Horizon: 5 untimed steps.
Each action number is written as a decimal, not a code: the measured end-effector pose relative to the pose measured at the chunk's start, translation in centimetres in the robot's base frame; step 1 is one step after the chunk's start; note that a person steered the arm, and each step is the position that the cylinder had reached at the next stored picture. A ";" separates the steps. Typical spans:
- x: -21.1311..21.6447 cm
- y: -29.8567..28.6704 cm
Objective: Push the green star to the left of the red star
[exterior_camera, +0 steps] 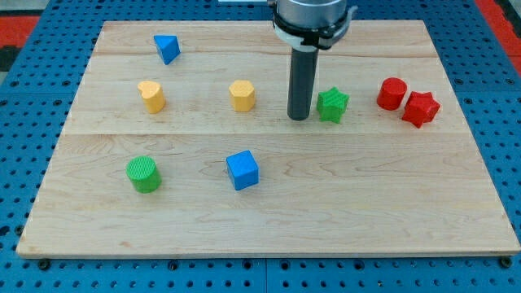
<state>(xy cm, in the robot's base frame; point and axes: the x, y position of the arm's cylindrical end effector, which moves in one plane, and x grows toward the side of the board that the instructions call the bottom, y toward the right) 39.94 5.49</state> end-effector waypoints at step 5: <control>17.0 -1.5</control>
